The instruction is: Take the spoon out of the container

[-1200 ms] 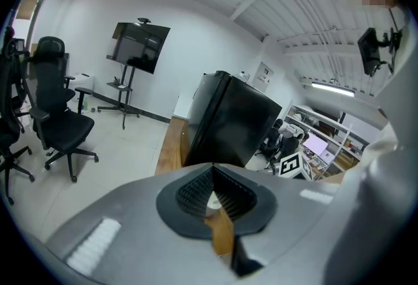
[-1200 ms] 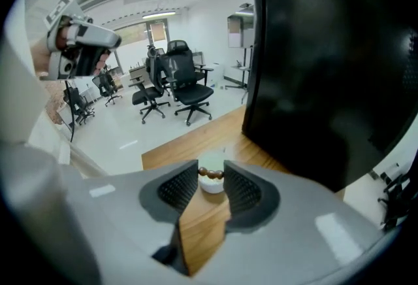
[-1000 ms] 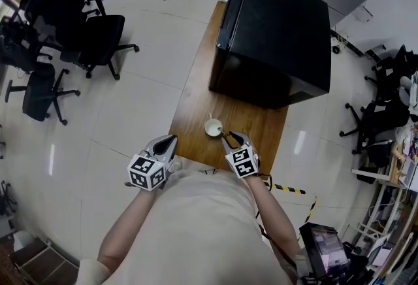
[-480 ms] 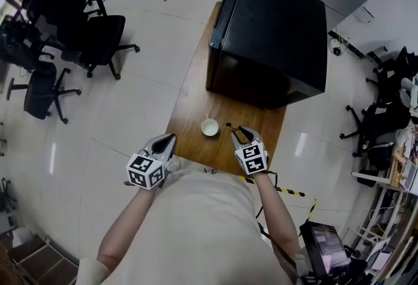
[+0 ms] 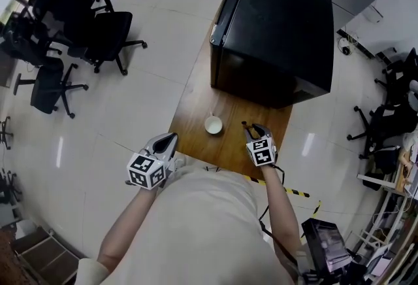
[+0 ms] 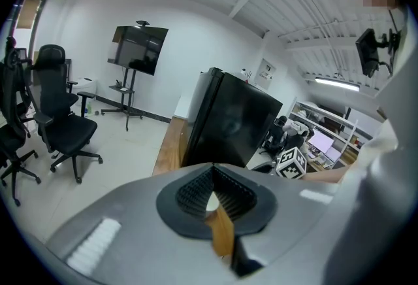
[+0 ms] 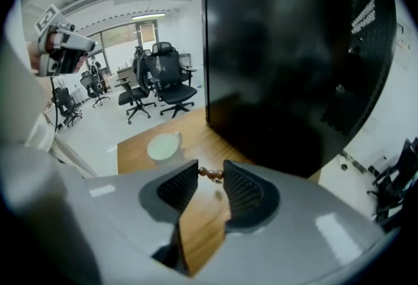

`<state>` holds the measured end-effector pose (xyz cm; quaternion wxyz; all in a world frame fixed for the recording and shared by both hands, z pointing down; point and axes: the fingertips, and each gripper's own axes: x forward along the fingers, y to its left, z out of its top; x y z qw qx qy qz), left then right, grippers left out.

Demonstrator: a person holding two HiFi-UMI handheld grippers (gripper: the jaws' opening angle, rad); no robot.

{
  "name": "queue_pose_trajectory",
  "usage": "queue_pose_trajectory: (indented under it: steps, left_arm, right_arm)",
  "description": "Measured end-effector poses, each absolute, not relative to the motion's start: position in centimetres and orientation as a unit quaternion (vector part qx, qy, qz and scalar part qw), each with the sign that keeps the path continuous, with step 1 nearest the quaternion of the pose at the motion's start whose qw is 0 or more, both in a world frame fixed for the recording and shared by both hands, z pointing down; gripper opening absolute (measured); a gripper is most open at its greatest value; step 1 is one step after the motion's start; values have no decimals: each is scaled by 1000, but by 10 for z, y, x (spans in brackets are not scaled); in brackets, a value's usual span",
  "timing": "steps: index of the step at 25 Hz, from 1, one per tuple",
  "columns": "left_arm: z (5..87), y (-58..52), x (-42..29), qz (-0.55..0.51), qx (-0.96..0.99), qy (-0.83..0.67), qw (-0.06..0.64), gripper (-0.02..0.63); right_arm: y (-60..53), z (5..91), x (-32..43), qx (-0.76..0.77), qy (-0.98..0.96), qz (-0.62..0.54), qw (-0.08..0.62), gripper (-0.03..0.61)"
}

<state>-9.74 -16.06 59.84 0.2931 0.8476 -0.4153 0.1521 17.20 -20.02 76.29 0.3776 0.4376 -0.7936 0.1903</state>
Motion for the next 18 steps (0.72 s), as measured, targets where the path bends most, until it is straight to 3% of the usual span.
queue_pose_trajectory:
  steps: [18]
  left_arm:
    - [601,-158,-97,167,850,-405,292,-11]
  right_arm:
    - [-130,803,179,429,-771,236,407,123]
